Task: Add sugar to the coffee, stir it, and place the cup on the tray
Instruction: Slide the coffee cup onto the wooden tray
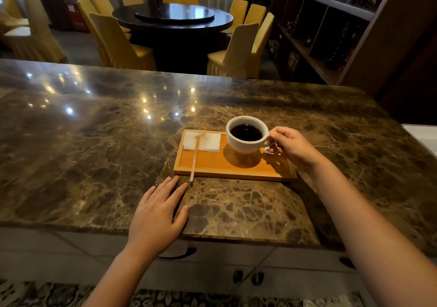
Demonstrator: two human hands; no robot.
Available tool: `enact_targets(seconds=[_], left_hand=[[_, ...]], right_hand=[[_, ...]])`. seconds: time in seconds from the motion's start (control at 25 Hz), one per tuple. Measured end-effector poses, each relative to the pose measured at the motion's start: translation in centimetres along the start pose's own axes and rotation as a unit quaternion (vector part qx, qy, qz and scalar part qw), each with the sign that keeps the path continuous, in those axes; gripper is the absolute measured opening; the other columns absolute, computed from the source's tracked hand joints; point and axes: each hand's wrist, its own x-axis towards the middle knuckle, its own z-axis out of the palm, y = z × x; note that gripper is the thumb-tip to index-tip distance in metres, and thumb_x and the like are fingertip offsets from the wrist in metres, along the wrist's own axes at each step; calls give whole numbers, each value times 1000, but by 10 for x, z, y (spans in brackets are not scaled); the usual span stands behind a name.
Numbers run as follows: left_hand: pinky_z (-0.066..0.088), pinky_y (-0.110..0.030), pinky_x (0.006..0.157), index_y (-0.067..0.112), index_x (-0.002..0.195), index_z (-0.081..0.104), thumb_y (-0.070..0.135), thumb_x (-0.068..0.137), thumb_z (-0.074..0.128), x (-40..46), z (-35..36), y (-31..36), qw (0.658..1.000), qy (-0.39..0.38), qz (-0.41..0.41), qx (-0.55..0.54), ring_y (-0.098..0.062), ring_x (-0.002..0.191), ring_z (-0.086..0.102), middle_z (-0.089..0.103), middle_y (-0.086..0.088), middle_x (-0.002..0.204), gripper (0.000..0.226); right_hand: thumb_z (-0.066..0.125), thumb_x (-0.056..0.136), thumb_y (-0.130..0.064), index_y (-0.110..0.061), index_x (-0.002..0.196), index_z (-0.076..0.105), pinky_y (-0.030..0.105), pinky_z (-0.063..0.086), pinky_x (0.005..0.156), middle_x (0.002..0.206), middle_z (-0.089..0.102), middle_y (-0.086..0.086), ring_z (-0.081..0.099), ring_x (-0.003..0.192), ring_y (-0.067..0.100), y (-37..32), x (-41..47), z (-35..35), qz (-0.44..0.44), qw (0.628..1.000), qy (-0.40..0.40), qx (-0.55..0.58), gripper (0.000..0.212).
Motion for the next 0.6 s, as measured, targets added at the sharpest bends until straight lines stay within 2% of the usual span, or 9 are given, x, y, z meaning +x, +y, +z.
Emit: enact_targets(seconds=[0.12, 0.32, 0.48, 0.6], left_hand=[[23, -39, 108, 20, 132, 47, 46, 85, 32, 0, 0, 0, 1000, 2, -2, 0, -14, 132, 30, 44, -5, 141, 56], [22, -38, 108, 21, 133, 46, 46, 85, 31, -1, -1, 1, 1000, 2, -1, 0, -12, 132, 28, 43, -5, 142, 56], [22, -39, 108, 20, 132, 47, 45, 85, 31, -1, -1, 1, 1000, 4, -1, 4, -13, 132, 29, 44, -5, 141, 56], [21, -38, 108, 20, 132, 47, 46, 85, 31, -1, -1, 1, 1000, 3, -1, 3, -13, 132, 29, 44, -5, 141, 56]], right_hand=[[39, 97, -11, -9, 81, 57, 17, 49, 50, 76, 54, 10, 51, 60, 12, 0, 2, 5, 3, 1000, -7, -2, 25], [39, 98, -11, -6, 83, 56, 19, 51, 50, 77, 56, 10, 51, 61, 12, 0, 1, 11, 16, 1000, -15, -22, 23], [38, 98, -14, -7, 83, 57, 31, 50, 60, 74, 58, 6, 53, 61, 14, 3, 3, 13, 25, 999, -2, -37, 25], [41, 97, -18, -13, 80, 60, 26, 51, 56, 68, 60, 4, 57, 57, 11, 5, 3, 13, 35, 997, 19, -65, 25]])
